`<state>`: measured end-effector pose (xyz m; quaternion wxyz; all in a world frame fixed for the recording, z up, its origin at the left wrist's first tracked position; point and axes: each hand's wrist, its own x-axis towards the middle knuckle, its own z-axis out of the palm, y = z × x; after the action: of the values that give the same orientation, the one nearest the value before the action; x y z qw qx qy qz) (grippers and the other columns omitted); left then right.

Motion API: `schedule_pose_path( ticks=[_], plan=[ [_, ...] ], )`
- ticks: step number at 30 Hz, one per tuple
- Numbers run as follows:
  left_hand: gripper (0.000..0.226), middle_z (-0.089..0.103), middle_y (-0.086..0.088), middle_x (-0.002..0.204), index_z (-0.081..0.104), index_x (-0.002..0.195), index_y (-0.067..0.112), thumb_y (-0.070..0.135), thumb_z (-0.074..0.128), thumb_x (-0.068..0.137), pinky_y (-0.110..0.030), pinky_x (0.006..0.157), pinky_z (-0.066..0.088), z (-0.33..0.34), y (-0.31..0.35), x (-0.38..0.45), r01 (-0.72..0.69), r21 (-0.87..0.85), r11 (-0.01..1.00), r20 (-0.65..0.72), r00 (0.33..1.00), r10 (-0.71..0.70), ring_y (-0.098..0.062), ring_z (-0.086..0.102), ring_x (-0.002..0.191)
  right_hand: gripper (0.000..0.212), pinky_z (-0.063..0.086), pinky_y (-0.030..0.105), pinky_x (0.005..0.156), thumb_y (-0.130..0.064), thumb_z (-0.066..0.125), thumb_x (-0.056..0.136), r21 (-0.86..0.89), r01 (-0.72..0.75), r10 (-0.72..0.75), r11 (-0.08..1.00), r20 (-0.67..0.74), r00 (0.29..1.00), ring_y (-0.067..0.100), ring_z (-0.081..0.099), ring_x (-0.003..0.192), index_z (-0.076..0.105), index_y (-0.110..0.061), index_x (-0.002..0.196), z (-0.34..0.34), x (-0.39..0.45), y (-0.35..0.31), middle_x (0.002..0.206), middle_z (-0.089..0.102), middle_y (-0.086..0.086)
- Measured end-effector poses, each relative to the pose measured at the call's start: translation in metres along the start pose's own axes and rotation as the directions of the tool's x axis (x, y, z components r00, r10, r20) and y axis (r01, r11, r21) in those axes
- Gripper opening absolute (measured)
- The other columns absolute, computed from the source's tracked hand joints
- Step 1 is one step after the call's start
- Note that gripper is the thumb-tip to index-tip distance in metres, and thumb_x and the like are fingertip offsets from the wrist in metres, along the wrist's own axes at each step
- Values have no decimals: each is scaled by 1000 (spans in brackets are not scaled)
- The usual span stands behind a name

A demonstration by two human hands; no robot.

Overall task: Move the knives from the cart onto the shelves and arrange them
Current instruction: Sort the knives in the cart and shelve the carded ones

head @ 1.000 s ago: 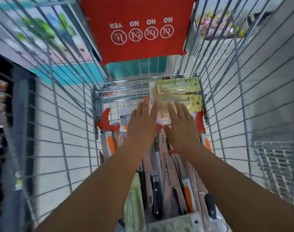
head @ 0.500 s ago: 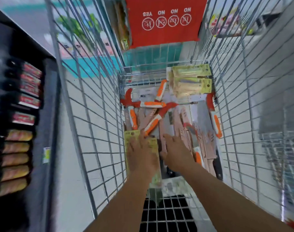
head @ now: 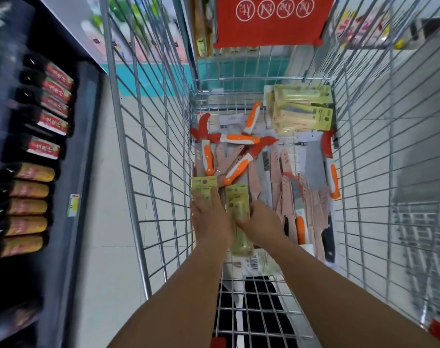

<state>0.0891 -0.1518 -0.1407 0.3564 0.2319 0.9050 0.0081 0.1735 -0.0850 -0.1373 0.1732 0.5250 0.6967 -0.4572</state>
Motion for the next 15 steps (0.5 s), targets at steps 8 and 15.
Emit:
schedule_pose_path(
  ticks=[8,15],
  plan=[
    [96,22,-25,145,-9,150,14,21,64,86,-42,105,37,-2,0,-7,-2,19,1000,-18,1000,3,-38,35,128,34,51,34,73,-28,58,86,245,-98,137,965,-150,979,24,63,88,53,-14,116,-19,10,2,99,66,5],
    [89,39,-18,135,0,150,16,10,61,85,-43,96,45,-16,7,-3,-85,-116,990,-173,983,64,-33,44,120,42,54,42,80,-18,58,87,354,-54,129,934,-194,973,23,64,91,45,-16,127,-25,14,-1,103,65,1]
  ],
)
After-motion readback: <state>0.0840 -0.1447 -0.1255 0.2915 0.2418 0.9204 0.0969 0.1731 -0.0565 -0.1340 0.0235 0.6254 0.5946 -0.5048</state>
